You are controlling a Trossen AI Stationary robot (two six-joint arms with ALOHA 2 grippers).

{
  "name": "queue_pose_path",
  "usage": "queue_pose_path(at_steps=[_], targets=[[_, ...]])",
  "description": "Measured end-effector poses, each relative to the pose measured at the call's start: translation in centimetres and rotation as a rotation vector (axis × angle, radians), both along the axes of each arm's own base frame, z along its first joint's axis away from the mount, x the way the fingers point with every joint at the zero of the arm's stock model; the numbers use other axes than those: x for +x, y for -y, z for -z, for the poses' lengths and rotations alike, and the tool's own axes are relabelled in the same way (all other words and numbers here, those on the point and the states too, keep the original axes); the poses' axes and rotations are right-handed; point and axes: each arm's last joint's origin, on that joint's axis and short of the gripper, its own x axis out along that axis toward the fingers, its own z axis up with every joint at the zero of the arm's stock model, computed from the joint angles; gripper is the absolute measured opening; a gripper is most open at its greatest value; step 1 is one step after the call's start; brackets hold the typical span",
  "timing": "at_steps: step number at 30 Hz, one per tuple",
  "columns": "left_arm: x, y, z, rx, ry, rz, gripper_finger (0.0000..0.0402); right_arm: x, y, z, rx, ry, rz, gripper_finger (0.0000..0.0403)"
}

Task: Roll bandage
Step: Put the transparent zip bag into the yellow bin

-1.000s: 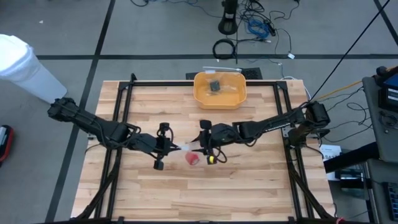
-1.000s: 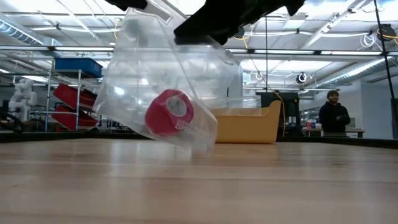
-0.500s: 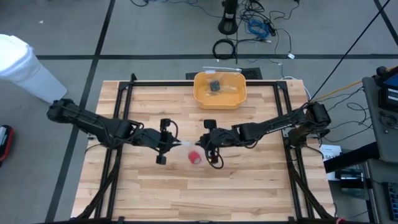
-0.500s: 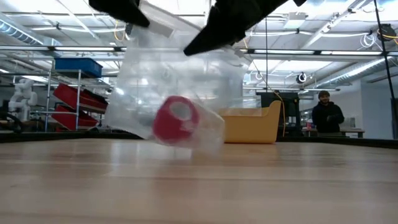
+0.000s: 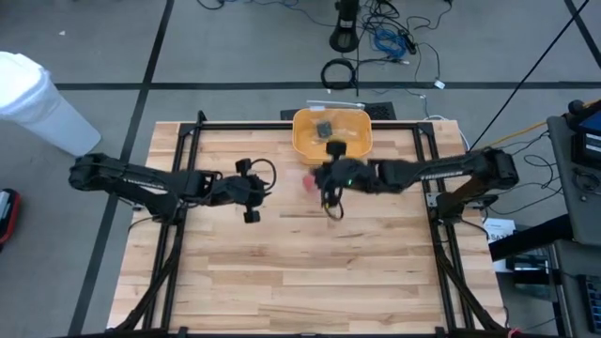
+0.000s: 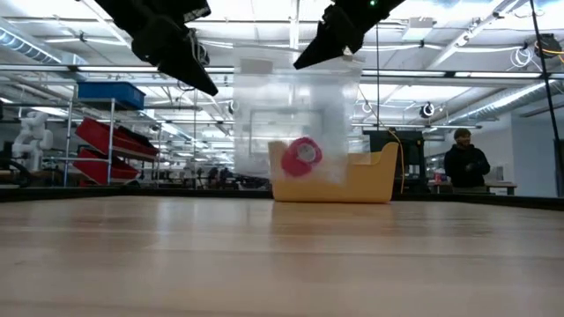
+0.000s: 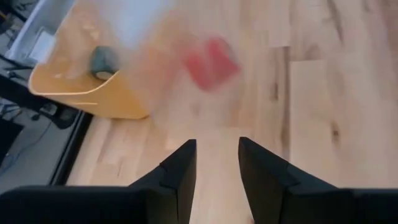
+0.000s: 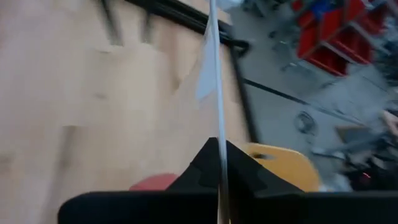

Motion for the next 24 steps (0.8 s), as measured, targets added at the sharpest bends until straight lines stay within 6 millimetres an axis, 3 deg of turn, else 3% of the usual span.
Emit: queue_pose_path(at_steps=[4, 11, 24], targets=[[0.1, -0.9, -0.1, 0.001, 0.008, -0.037, 0.0125, -1.1, 2.4, -1.8, -0.075, 0.028, 0.033, 0.0], [0.3, -2.0, -0.3, 0.014, 0.027, -0.055, 0.0125, -2.0, 3.3, -4.2, -0.355, 0.049, 0.134, 0.0], [0.9, -2.6, -1.1, -0.018, 0.14, -0.038, 0.0125, -2.8, 8.5, -3.2, -0.525, -0.186, 0.232, 0.0]])
